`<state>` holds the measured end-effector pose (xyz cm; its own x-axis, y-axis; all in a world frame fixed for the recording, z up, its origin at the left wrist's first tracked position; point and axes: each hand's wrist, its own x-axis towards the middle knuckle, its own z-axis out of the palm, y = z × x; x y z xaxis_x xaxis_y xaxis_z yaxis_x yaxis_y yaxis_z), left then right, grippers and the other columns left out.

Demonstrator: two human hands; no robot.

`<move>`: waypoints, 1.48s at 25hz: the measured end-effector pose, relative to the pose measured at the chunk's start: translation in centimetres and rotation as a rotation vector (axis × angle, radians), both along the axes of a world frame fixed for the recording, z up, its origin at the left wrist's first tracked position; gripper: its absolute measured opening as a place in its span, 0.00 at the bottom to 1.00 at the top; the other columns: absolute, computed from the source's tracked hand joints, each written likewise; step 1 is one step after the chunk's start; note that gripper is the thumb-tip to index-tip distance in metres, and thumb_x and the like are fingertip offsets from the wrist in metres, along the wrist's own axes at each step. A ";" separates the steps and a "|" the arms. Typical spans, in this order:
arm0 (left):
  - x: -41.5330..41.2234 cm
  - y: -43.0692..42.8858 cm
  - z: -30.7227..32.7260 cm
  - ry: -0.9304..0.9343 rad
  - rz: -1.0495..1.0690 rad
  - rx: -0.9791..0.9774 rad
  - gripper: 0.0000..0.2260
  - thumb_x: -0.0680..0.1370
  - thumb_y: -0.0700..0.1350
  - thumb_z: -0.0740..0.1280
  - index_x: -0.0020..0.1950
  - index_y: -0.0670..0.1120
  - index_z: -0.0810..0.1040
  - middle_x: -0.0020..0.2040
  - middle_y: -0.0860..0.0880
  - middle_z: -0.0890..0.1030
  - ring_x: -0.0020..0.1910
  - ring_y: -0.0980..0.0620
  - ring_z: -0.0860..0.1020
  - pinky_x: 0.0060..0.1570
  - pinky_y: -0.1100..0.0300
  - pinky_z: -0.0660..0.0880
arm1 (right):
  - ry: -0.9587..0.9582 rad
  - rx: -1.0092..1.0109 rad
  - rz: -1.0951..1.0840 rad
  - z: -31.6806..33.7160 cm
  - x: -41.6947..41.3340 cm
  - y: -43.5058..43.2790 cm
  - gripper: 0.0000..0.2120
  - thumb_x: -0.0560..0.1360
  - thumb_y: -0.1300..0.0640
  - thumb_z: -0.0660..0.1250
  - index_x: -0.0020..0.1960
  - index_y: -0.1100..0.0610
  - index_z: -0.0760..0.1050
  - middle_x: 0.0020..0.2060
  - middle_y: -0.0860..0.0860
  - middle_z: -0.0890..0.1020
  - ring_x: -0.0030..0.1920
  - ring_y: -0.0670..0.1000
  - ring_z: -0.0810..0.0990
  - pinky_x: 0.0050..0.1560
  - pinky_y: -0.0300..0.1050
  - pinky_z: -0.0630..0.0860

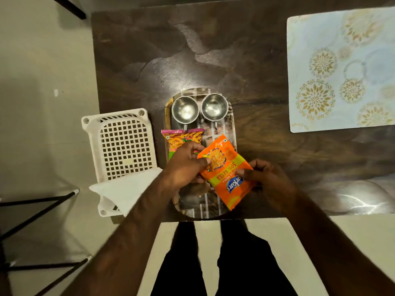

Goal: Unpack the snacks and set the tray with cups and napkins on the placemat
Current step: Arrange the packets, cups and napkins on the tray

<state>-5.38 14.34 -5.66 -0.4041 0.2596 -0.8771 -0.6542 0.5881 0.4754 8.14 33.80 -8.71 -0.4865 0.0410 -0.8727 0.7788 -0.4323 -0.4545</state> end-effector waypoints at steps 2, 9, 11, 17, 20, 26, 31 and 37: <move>0.1 0.9 -0.7 0.205 -0.078 -0.035 0.13 0.77 0.39 0.72 0.60 0.45 0.76 0.57 0.45 0.81 0.56 0.45 0.82 0.52 0.46 0.82 | -0.019 0.056 0.209 -0.2 0.1 0.3 0.12 0.65 0.55 0.83 0.47 0.53 0.85 0.44 0.53 0.90 0.40 0.51 0.90 0.35 0.42 0.82; -1.5 0.5 0.1 0.693 -0.254 -0.098 0.13 0.73 0.36 0.71 0.56 0.46 0.79 0.52 0.51 0.79 0.53 0.54 0.79 0.54 0.52 0.78 | 0.014 0.341 0.296 -1.0 -1.7 0.5 0.05 0.75 0.59 0.78 0.44 0.52 0.83 0.33 0.43 0.88 0.28 0.40 0.84 0.24 0.35 0.76; -2.0 -0.7 0.2 0.704 -0.257 -0.138 0.12 0.73 0.35 0.70 0.55 0.45 0.79 0.52 0.50 0.79 0.52 0.54 0.79 0.55 0.53 0.78 | 0.028 0.374 0.307 -1.0 -2.6 0.3 0.07 0.75 0.59 0.77 0.42 0.50 0.82 0.32 0.41 0.87 0.29 0.39 0.85 0.24 0.34 0.76; -1.7 -3.8 0.3 0.652 -0.233 -0.132 0.08 0.75 0.35 0.69 0.50 0.46 0.81 0.46 0.51 0.82 0.46 0.55 0.81 0.49 0.61 0.77 | 0.029 0.489 0.389 -1.8 -5.5 -0.1 0.07 0.74 0.55 0.78 0.44 0.49 0.81 0.38 0.47 0.89 0.39 0.49 0.90 0.35 0.49 0.84; -2.1 -6.7 0.4 0.647 -0.163 -0.195 0.07 0.76 0.36 0.68 0.48 0.48 0.81 0.41 0.54 0.81 0.39 0.57 0.79 0.43 0.59 0.77 | 0.004 0.574 0.416 -2.2 -5.8 -0.4 0.14 0.73 0.54 0.80 0.47 0.46 0.74 0.44 0.49 0.86 0.48 0.57 0.88 0.50 0.62 0.84; -3.6 -16.2 0.0 0.558 -0.346 -0.481 0.09 0.76 0.40 0.70 0.56 0.47 0.79 0.53 0.49 0.82 0.53 0.46 0.80 0.53 0.56 0.74 | 0.053 1.101 0.300 -0.8 -4.5 -2.7 0.10 0.71 0.53 0.69 0.48 0.43 0.70 0.42 0.45 0.78 0.44 0.51 0.80 0.43 0.47 0.74; -2.5 -20.2 -1.0 0.416 -0.846 -0.531 0.27 0.74 0.53 0.73 0.71 0.50 0.72 0.66 0.49 0.76 0.65 0.45 0.74 0.65 0.47 0.71 | 0.236 1.086 0.387 1.2 -3.8 -7.4 0.07 0.69 0.56 0.66 0.45 0.45 0.73 0.31 0.49 0.76 0.32 0.49 0.76 0.35 0.42 0.69; -1.5 -21.4 -3.3 0.511 -0.854 -0.457 0.25 0.72 0.54 0.75 0.66 0.49 0.74 0.60 0.48 0.77 0.60 0.45 0.75 0.60 0.49 0.73 | 0.362 0.892 0.457 1.9 -1.9 -13.7 0.06 0.70 0.53 0.68 0.46 0.45 0.77 0.33 0.46 0.79 0.33 0.47 0.76 0.31 0.33 0.68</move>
